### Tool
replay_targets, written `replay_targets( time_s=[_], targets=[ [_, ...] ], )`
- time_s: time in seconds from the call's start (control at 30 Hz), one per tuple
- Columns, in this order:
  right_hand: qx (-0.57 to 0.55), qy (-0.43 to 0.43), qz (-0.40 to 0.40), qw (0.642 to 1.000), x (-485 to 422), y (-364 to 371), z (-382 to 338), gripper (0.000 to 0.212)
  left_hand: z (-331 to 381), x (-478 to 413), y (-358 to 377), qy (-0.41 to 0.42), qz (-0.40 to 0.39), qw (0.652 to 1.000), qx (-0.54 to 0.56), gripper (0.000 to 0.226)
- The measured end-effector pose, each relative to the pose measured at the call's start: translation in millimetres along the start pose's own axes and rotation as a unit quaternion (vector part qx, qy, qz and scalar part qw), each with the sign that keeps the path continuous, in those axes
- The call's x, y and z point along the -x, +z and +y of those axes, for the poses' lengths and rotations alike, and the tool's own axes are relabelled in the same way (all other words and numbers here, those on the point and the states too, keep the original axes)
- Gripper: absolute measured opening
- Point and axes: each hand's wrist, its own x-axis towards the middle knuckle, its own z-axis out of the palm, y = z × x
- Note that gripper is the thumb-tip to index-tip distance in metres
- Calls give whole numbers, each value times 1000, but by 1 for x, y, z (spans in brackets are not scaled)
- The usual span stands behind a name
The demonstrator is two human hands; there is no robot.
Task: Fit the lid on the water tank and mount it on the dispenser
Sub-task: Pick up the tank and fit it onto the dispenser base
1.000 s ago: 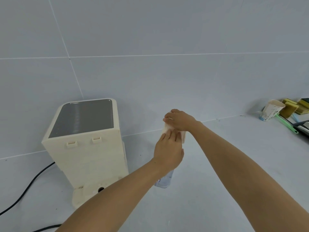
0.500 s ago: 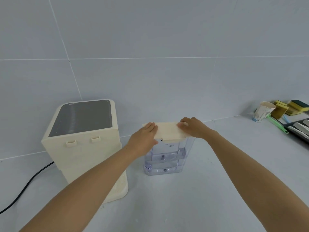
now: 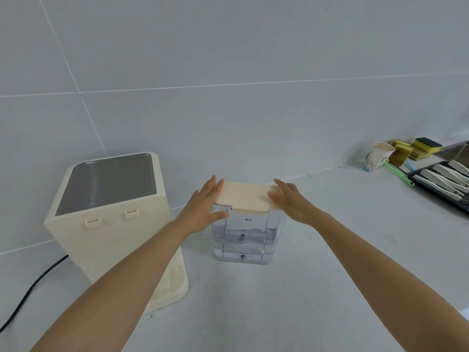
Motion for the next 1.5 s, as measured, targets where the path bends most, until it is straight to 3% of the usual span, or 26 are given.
replay_targets(
  time_s=[0.17,0.27,0.4,0.53,0.7,0.8,1.07,1.2,1.3,1.5],
  targets=[
    [-114,-21,13,993,7,4,18,100,-3,4,14,-67,0,981,179,118],
    [-143,-25,6,989,8,14,30,115,-6,2,21,-80,-8,973,216,113],
    [-158,4,29,987,5,26,42,119,-11,-2,30,-108,-24,965,238,102],
    [-142,4,25,990,1,41,54,109,-17,-7,38,-132,-41,959,246,103],
    [-109,82,-15,991,-10,61,70,104,-24,-13,46,-158,-90,952,245,103],
    [-101,94,-13,990,-10,66,72,101,-26,-9,47,-179,-78,949,248,102],
    [-96,98,5,990,-11,66,77,67,-20,-11,46,-168,-67,946,270,96],
    [-94,93,1,991,-7,66,79,68,-17,-5,47,-169,-72,946,267,99],
    [-87,88,-10,992,-3,63,69,82,-14,4,38,-161,-61,953,251,98],
    [-67,35,-16,997,8,47,24,79,-12,29,5,-163,-9,949,270,82]
  ],
)
